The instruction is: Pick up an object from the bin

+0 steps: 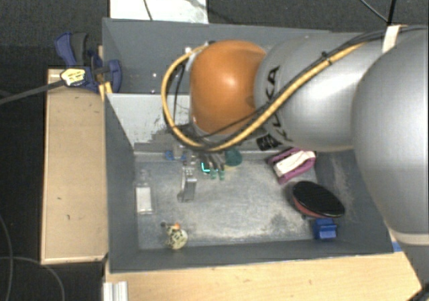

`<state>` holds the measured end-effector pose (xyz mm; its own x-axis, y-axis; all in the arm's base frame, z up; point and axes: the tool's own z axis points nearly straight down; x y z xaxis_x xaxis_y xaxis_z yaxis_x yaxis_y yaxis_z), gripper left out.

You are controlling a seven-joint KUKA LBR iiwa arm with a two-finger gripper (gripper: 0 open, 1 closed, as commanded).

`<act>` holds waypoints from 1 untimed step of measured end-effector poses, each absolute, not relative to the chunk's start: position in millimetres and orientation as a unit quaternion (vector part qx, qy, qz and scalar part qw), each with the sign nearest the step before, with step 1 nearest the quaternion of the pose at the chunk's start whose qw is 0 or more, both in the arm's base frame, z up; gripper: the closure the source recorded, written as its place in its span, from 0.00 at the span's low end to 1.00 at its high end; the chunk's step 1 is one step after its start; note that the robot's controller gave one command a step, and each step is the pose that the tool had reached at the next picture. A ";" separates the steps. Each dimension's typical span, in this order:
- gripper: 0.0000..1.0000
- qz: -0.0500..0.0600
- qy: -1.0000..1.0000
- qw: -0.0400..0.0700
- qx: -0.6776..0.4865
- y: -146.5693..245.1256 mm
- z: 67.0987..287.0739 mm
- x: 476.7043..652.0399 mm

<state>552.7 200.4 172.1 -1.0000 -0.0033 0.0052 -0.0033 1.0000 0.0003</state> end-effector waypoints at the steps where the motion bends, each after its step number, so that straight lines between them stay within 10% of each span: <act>1: 0.00 -0.001 -0.909 -0.005 0.417 237.6 72.8 543.9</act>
Offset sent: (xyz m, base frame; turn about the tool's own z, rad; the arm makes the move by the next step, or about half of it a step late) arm -0.0114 0.0358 -0.1021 -0.8585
